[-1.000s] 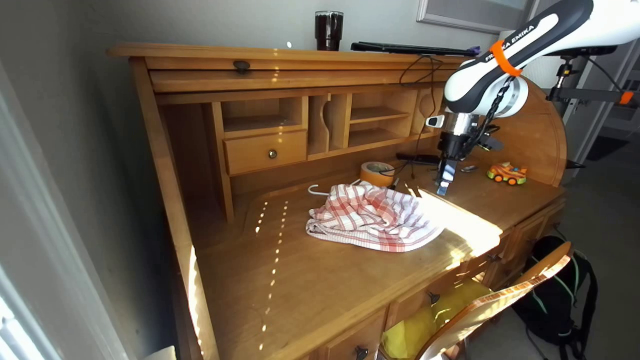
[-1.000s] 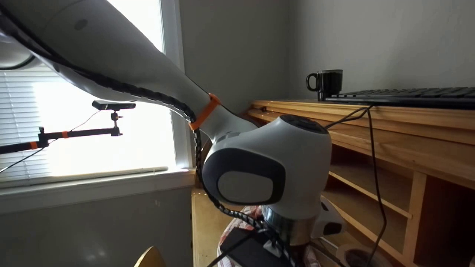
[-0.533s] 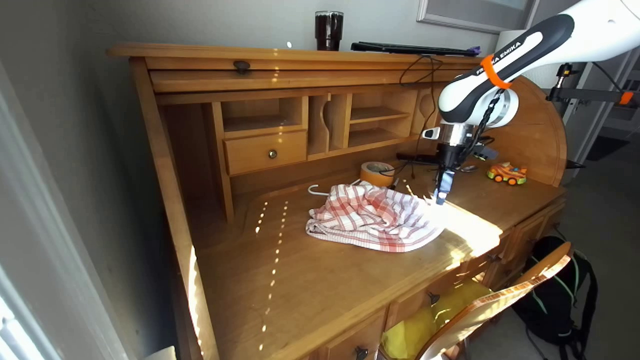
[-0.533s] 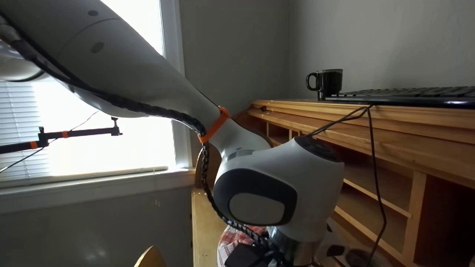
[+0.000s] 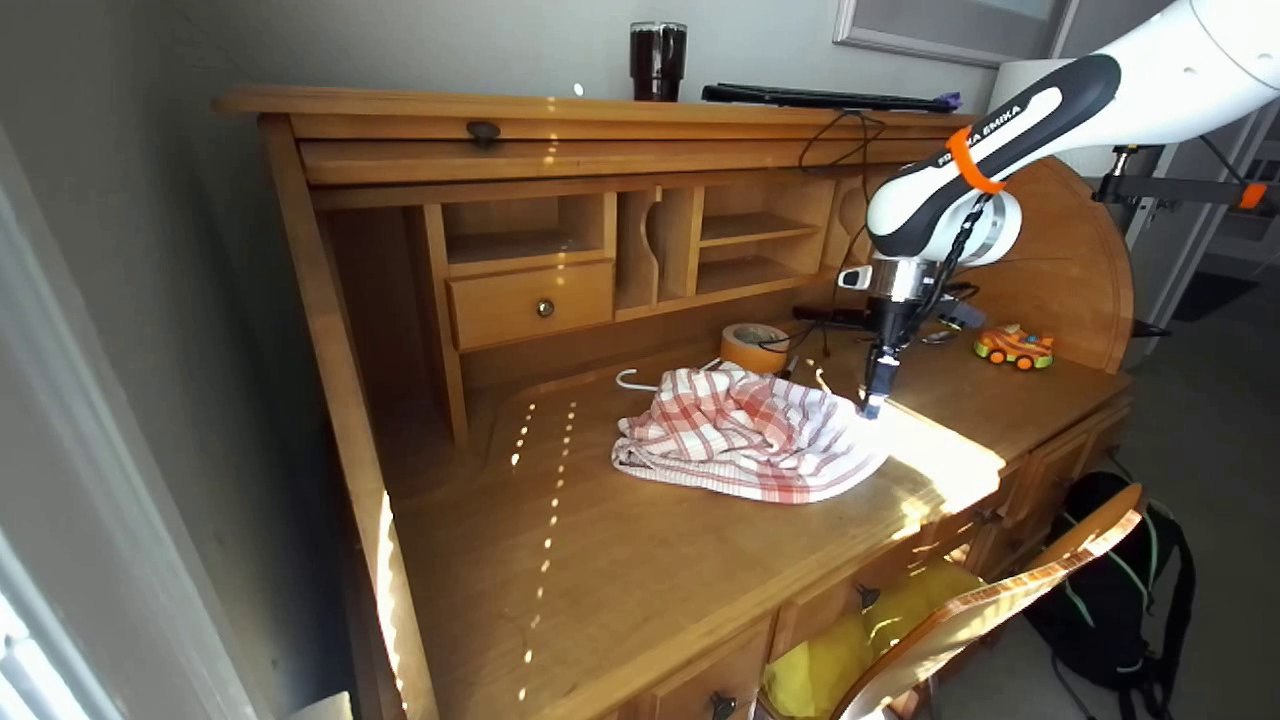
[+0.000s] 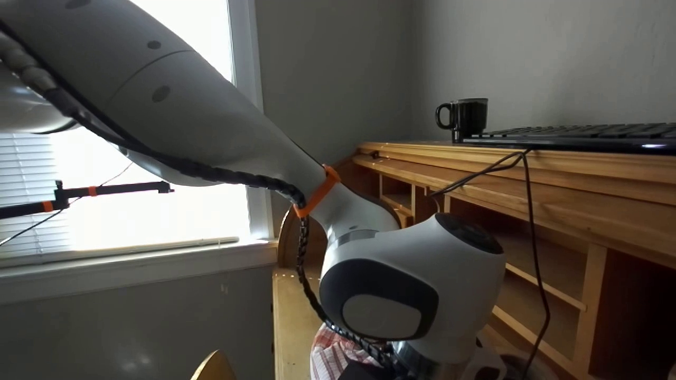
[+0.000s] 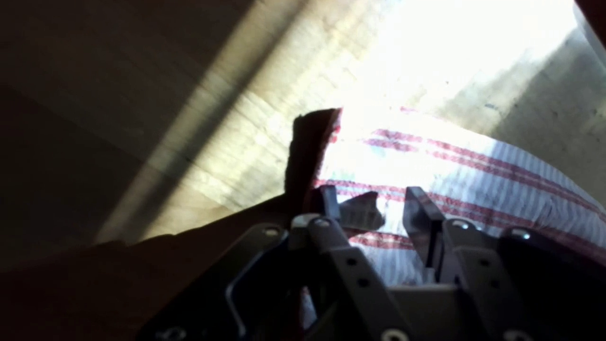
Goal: Unfold the white and red towel.
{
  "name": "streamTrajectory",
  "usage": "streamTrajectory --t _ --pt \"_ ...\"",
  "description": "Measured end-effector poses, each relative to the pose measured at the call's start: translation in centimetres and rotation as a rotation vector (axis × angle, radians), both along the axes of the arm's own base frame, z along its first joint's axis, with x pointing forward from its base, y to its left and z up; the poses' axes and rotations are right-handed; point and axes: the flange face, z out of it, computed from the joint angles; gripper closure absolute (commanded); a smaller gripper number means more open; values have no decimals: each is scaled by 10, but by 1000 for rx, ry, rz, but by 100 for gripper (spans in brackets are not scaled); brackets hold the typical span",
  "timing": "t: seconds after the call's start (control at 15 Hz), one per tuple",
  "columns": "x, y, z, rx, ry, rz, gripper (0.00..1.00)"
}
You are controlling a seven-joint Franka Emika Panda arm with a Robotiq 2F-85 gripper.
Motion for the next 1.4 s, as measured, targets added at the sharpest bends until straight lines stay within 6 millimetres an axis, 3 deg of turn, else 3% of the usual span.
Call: streamTrajectory --t 0.27,0.53,0.73,0.87,0.93,1.0,1.27,1.4 --pt "3 -10 8 -12 -20 -11 19" --pt "4 -18 14 -19 -33 -20 29" --pt "2 -17 5 -13 -21 -20 36" --pt "2 -15 -4 -7 -10 -18 48" --pt "1 -15 -7 -5 -6 -17 62" --pt "2 -15 -8 -6 -6 -16 65" --pt "3 -15 -8 -2 -2 -14 98" --pt "4 -13 -7 12 11 -8 100"
